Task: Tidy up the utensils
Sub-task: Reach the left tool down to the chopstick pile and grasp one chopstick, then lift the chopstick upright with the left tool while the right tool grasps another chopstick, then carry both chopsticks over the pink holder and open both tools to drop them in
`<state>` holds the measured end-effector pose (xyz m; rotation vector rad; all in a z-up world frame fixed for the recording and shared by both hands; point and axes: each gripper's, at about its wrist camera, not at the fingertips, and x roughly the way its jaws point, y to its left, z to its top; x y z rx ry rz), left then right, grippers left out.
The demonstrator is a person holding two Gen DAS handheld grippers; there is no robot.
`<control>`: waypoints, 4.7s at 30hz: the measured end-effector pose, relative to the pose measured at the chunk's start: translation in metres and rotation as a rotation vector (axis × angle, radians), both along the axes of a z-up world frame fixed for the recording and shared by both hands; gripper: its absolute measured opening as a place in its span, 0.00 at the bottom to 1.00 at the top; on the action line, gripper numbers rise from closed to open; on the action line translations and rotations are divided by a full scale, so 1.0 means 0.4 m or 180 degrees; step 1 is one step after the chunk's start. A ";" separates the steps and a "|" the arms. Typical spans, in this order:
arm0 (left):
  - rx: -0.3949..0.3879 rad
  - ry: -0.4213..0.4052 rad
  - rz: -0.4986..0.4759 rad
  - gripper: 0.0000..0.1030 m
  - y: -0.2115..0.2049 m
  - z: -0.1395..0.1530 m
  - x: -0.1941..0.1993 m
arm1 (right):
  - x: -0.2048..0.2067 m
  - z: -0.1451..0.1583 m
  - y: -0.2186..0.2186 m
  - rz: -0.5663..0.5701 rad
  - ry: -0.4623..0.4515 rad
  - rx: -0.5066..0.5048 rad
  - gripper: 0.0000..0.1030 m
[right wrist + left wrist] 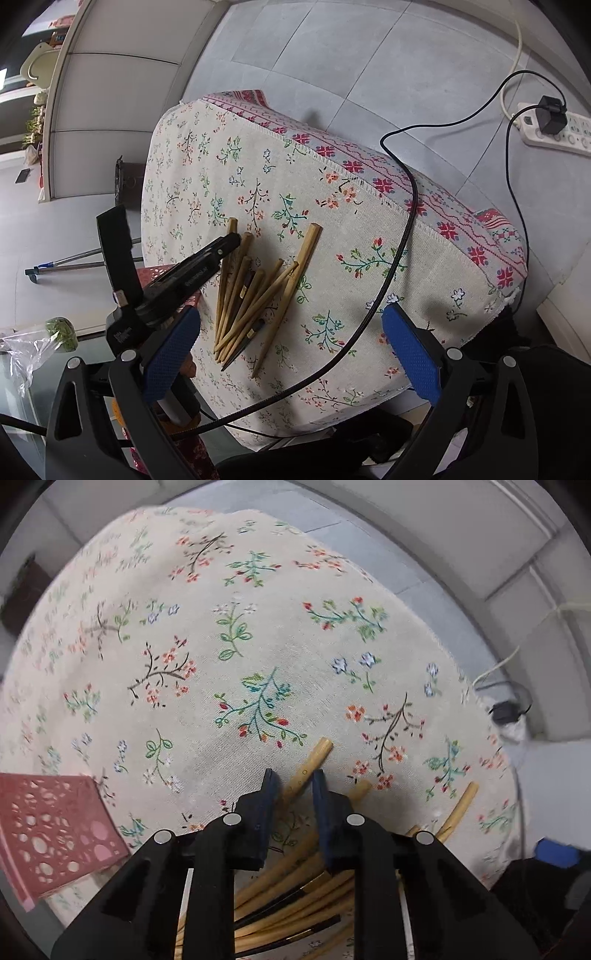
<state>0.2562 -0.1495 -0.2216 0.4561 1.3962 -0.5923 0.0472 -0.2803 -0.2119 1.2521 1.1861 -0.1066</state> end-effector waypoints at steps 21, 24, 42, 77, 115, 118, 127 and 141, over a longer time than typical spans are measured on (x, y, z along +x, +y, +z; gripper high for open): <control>-0.0373 -0.1270 0.0217 0.13 0.178 0.235 -0.238 | 0.052 -0.018 0.053 0.0065 0.0244 -0.0512 0.87; -0.0465 -0.1530 0.0269 0.12 0.231 0.310 -0.304 | 0.069 -0.018 0.080 0.0117 0.0302 -0.0602 0.74; -0.1355 -0.2259 0.0706 0.07 0.503 0.570 -0.531 | 0.214 -0.088 0.153 -0.0001 0.1052 -0.1259 0.11; -0.1724 -0.2701 0.1958 0.06 0.584 0.747 -0.232 | 0.219 0.664 0.278 0.0157 -0.2409 -0.1860 0.08; -0.1743 -0.2371 0.2157 0.35 0.646 0.670 -0.200 | 0.442 0.477 0.530 0.1148 -0.2267 -0.2216 0.13; -0.1699 -0.2371 0.2092 0.37 0.630 0.669 -0.205 | 0.421 0.492 0.529 0.1134 -0.2324 -0.2294 0.13; -0.1437 -0.2300 0.1732 0.46 0.548 0.649 -0.221 | 0.329 0.523 0.497 0.1086 -0.2428 -0.2727 0.41; -0.1071 -0.2195 0.1385 0.55 0.423 0.570 -0.245 | 0.232 0.451 0.347 0.0927 -0.1918 -0.2868 0.69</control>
